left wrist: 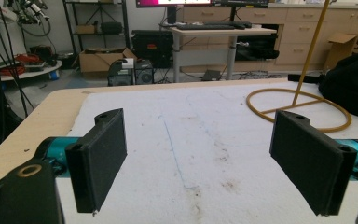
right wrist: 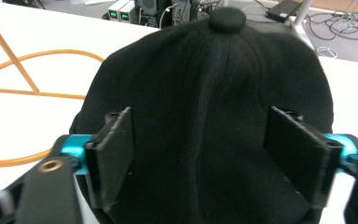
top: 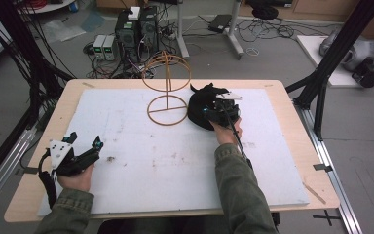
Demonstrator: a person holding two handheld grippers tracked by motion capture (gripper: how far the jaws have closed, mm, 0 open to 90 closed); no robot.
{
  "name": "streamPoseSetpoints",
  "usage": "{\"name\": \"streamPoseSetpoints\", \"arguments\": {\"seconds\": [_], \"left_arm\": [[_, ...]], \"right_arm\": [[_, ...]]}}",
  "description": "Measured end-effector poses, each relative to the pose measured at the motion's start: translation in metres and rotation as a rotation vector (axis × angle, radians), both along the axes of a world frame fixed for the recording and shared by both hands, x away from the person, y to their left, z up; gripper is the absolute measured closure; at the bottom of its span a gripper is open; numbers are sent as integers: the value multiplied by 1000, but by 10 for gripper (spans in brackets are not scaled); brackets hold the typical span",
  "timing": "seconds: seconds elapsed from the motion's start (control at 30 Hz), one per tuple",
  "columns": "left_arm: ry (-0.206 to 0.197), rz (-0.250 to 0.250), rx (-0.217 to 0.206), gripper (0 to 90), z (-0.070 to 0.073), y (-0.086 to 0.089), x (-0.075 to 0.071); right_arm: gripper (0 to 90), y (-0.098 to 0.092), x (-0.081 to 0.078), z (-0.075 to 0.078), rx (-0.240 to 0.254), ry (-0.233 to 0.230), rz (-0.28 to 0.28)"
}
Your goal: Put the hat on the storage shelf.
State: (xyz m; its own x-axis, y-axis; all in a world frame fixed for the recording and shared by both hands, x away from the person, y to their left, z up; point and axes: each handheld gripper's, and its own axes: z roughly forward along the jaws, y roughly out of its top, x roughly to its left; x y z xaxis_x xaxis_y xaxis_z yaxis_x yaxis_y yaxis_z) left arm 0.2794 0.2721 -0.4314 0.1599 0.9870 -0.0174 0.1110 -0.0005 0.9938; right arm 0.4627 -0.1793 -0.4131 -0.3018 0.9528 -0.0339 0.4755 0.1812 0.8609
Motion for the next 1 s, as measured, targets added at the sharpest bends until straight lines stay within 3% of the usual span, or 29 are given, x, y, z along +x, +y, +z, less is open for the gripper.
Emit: {"name": "streamPoseSetpoints", "arguments": {"seconds": [0.07, 0.23, 0.27, 0.3, 0.63, 0.77, 1.0], "left_arm": [[4, -2, -4, 192, 0, 1, 0], [4, -1, -7, 193, 0, 2, 0], [3, -3, -6, 193, 0, 2, 0], [3, -3, -6, 194, 0, 1, 0], [7, -5, -5, 195, 0, 1, 0], [7, -6, -5, 195, 0, 1, 0], [4, -8, -8, 195, 0, 1, 0]], "right_arm": [[424, -1, 0, 0, 25, 3, 2], [709, 5, -2, 0, -17, -19, 1], [746, 5, -2, 0, -19, -15, -5], [841, 4, -2, -1, 6, -3, -18], [874, 3, -4, 2, 10, -2, -45], [874, 5, -6, 3, -17, -16, -53], [874, 7, -10, 7, -23, -32, -43]]}}
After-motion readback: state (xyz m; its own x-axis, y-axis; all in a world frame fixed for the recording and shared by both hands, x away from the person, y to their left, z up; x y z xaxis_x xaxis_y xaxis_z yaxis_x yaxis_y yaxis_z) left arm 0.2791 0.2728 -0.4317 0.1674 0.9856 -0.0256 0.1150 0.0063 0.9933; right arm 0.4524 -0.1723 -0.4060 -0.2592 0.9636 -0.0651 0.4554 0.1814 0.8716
